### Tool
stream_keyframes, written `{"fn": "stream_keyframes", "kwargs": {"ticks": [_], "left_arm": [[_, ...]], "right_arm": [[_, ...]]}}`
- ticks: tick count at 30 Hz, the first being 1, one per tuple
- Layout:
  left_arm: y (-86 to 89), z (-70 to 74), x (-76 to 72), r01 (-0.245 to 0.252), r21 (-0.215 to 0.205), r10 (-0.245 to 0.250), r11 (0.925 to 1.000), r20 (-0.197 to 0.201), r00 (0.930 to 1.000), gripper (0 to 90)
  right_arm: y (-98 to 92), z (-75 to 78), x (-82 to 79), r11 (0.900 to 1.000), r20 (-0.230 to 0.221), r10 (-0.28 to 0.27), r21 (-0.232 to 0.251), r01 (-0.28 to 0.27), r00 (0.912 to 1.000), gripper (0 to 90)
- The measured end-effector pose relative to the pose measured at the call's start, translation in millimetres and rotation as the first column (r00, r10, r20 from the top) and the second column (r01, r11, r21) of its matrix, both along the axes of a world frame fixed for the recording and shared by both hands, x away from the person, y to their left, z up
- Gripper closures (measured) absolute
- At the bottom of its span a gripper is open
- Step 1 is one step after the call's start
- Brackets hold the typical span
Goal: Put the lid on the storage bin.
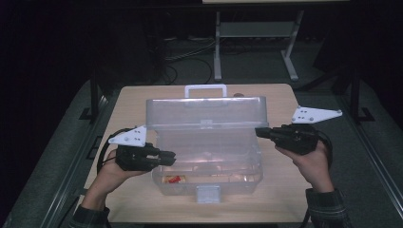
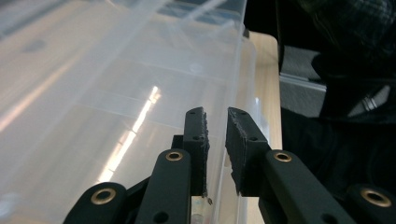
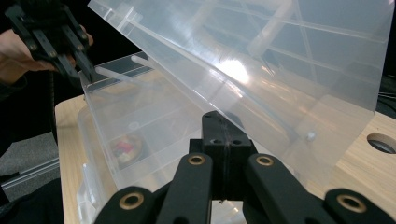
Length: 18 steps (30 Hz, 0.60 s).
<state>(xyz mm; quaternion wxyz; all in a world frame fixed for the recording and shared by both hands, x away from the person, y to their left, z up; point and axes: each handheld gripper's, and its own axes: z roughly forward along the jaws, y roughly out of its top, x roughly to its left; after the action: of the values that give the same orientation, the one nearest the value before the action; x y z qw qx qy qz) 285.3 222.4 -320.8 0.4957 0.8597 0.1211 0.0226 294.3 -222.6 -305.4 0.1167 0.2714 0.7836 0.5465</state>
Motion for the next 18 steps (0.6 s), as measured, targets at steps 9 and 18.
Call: {"fn": "stream_keyframes", "kwargs": {"ticks": [9, 18], "left_arm": [[20.2, 11.6, -4.3, -0.164, -0.081, 0.167, 0.9831, 0.031, 0.9854, 89.7], [28.1, 15.5, -10.0, -0.242, -0.104, 0.249, 0.9648, 0.06, 0.9668, 90.0]], "right_arm": [[-2.0, -0.7, -2.9, 1.0, -0.002, 0.001, -0.004, -0.001, 1.0, 90.0], [-7.8, -3.2, -8.0, 1.0, -0.006, 0.006, -0.012, -0.006, 1.0, 90.0]]}}
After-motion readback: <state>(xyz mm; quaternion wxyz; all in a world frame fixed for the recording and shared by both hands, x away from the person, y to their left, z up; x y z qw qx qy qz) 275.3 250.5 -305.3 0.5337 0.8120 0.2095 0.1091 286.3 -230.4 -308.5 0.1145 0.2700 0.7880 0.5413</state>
